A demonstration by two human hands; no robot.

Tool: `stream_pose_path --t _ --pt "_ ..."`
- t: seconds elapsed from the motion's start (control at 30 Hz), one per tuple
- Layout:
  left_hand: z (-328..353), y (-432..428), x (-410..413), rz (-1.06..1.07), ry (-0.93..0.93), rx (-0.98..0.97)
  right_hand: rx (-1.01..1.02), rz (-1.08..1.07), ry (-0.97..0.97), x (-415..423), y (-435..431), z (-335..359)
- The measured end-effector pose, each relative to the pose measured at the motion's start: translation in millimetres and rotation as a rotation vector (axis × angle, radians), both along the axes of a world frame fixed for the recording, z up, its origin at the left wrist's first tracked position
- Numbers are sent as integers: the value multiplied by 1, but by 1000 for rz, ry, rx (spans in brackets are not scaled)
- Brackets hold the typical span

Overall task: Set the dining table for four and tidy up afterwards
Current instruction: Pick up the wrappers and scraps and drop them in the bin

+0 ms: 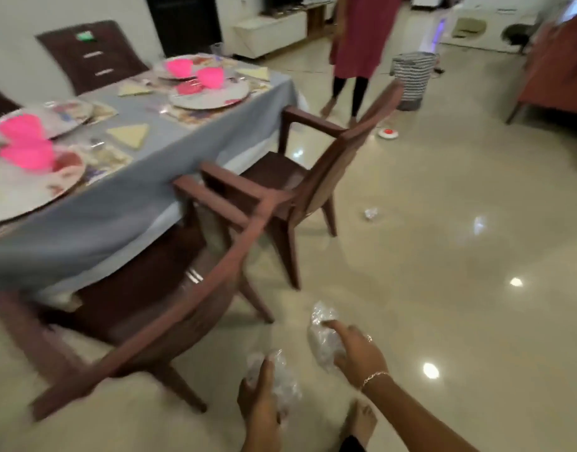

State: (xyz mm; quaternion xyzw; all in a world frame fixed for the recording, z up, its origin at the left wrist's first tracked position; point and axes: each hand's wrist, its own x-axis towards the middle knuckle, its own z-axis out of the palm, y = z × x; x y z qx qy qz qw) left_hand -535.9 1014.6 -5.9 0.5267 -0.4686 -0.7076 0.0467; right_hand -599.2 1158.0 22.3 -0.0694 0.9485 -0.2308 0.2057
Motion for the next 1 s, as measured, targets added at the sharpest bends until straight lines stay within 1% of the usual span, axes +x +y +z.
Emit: stream_pose_path --t 0.03,0.13,0.2,0.3,0.4,0.6,0.8,0.93,1.0 --pt "8 -14 27 51 40 4 10 28 -10 21 -18 4" --pt "34 -71 109 174 69 75 31 125 -24 85 -73 18" --pt "40 -109 155 250 134 103 21 211 -24 125 -108 25" --pt "51 -165 215 390 164 85 -9 347 -22 173 -166 33" --pt "60 -210 253 520 194 46 -40 472 4 205 -219 44" --pt "78 -292 265 646 216 57 -113 592 26 217 -317 64" --pt "96 -394 245 730 241 -19 -201 617 4 186 -426 73" --pt "121 -465 233 781 247 -69 -237 652 3 162 -506 87" --pt "130 -488 229 782 237 -76 -259 656 12 155 -534 94"
